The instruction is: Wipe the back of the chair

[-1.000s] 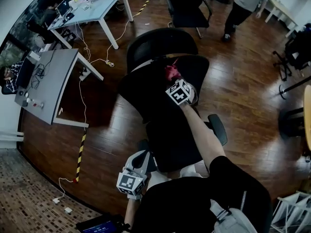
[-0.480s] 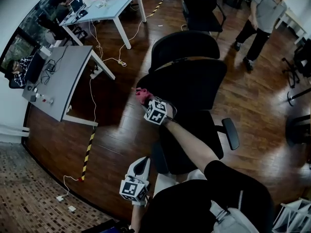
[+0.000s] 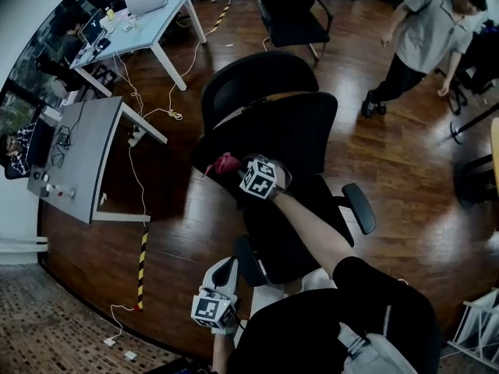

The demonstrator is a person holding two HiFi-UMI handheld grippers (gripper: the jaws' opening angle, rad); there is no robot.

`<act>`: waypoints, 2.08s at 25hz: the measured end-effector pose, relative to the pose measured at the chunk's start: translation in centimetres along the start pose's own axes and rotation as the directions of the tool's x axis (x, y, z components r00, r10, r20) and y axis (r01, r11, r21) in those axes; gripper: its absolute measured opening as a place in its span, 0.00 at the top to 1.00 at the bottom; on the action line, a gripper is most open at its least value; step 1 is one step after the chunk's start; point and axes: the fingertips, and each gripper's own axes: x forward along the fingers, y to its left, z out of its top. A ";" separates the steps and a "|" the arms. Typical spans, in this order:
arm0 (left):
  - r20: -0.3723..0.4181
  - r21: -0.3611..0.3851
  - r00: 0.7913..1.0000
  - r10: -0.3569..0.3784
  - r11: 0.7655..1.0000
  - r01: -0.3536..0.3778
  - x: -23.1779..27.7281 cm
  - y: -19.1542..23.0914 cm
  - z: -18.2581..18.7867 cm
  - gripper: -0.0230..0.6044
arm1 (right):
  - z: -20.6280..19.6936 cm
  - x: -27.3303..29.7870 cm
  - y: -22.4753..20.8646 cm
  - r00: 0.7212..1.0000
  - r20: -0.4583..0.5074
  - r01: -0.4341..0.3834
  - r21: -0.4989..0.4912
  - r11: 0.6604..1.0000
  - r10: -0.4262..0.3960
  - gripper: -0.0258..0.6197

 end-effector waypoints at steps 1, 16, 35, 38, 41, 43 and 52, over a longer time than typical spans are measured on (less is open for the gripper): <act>-0.010 0.000 1.000 -0.012 1.000 0.012 0.6 -0.6 0.3 0.98 | -1.3 -1.0 -1.6 1.000 -0.004 0.023 0.029 0.999 -0.023 0.88; -0.091 0.033 0.984 -0.156 0.987 0.159 7.2 -9.0 2.8 0.98 | -21.4 -19.0 -19.7 0.923 -0.160 0.385 0.383 0.840 -0.350 0.88; -0.049 0.035 0.995 -0.083 0.996 0.084 4.4 -6.5 1.1 0.98 | -15.4 -8.9 -9.8 0.958 -0.158 0.281 0.358 0.890 -0.239 0.88; -0.041 0.005 0.998 -0.043 0.999 0.043 1.4 -4.0 1.3 0.98 | -10.4 -4.8 -4.8 0.978 -0.136 0.196 0.319 0.927 -0.160 0.88; -0.038 -0.024 0.999 0.006 1.000 -0.007 -1.1 -1.8 1.5 0.98 | -5.8 -0.9 0.0 0.992 -0.106 0.097 0.273 0.957 -0.070 0.88; -0.039 -0.029 0.999 0.031 0.999 -0.032 -2.3 -0.8 0.9 0.98 | -3.8 1.3 3.1 0.996 -0.086 0.037 0.242 0.969 -0.017 0.88; -0.055 -0.024 0.994 0.094 0.995 -0.095 -5.4 1.5 -1.7 0.98 | -2.3 6.9 12.6 0.982 -0.051 -0.174 0.147 0.974 0.183 0.88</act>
